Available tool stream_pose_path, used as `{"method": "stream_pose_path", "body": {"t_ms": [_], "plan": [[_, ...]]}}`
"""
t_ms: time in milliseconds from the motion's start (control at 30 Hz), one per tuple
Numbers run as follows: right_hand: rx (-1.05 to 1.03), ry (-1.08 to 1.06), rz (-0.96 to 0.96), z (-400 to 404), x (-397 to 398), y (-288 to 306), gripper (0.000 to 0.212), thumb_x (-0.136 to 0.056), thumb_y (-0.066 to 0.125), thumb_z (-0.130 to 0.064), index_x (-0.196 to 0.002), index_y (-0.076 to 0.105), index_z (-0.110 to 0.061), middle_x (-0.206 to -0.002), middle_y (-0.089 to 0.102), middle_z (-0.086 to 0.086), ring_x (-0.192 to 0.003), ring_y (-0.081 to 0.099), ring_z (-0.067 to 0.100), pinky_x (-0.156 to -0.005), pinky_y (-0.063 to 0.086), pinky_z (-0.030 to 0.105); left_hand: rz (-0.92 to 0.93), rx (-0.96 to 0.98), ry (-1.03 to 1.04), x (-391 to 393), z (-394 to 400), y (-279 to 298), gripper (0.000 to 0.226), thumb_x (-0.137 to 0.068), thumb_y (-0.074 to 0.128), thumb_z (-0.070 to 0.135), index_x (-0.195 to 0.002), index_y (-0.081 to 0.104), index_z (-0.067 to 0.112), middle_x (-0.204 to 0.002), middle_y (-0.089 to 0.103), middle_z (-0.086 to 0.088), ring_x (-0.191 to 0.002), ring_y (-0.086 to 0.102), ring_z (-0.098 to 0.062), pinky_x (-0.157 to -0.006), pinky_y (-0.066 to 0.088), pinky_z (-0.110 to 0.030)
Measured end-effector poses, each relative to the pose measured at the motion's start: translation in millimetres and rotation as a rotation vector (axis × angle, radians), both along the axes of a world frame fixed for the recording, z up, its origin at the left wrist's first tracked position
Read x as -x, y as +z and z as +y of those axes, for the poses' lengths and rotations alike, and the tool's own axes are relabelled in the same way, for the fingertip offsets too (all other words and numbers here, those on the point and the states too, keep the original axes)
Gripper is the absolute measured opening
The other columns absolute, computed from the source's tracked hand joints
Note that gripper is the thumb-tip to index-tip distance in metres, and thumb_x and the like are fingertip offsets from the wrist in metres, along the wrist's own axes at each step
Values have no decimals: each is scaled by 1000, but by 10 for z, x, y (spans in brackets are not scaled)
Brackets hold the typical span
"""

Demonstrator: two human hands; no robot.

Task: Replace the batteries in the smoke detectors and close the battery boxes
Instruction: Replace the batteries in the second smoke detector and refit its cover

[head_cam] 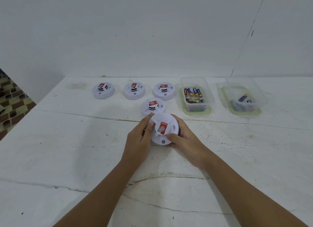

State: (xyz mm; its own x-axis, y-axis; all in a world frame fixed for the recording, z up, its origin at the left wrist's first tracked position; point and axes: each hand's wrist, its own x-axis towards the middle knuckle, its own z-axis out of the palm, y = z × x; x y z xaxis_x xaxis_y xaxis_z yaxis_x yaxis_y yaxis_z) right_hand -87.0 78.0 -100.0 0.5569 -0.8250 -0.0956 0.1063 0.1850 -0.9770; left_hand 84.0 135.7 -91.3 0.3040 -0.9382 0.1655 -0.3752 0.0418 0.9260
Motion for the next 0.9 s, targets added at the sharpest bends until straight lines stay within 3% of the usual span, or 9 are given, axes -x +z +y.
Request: {"method": "stream_pose_path", "body": {"t_ms": [400, 900], "plan": [[19, 0, 10, -5, -4, -20, 63, -91, 64, -13, -146, 47, -37, -137, 65, -3, -130, 62, 24, -106, 54, 52, -5, 15, -3, 14, 5, 13, 36, -111, 44, 35, -143, 60, 34, -127, 70, 18, -117, 64, 4, -90, 52, -12], [17, 10, 5, -25, 0, -43, 61, -95, 64, -10, -149, 46, -33, -138, 64, -1, -130, 62, 25, -105, 54, 54, -27, 9, 2, 12, 6, 1, 36, -111, 43, 37, -143, 60, 35, -126, 71, 18, -116, 64, 4, -89, 52, -12]]}}
